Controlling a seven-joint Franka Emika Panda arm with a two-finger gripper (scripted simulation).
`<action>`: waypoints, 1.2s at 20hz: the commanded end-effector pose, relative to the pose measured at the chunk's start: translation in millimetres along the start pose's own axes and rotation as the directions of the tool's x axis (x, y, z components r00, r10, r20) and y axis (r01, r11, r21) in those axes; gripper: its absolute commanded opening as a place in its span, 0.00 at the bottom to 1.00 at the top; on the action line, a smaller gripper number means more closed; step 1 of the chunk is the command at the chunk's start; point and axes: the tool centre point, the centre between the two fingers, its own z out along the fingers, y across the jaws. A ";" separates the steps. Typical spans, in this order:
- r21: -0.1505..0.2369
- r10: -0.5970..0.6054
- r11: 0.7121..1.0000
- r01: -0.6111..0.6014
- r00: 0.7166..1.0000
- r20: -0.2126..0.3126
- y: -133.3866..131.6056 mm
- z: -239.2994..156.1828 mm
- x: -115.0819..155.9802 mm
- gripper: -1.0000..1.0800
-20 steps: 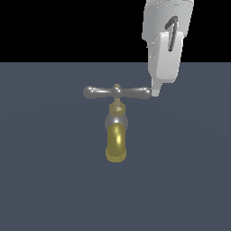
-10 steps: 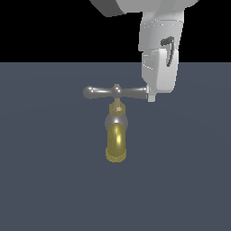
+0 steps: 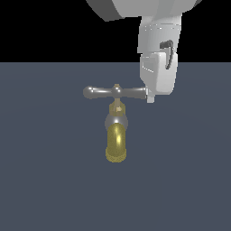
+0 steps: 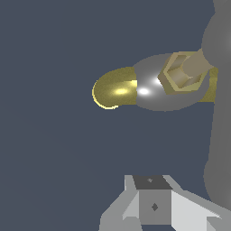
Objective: Turn on the faucet by rotating a designated handle.
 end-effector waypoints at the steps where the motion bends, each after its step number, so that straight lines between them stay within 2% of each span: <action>1: 0.000 0.000 1.000 0.000 1.000 0.000 2.8 -0.1 -0.2 0.00; 24: 0.000 -0.001 1.000 0.001 1.000 0.000 66.6 0.0 -8.7 0.00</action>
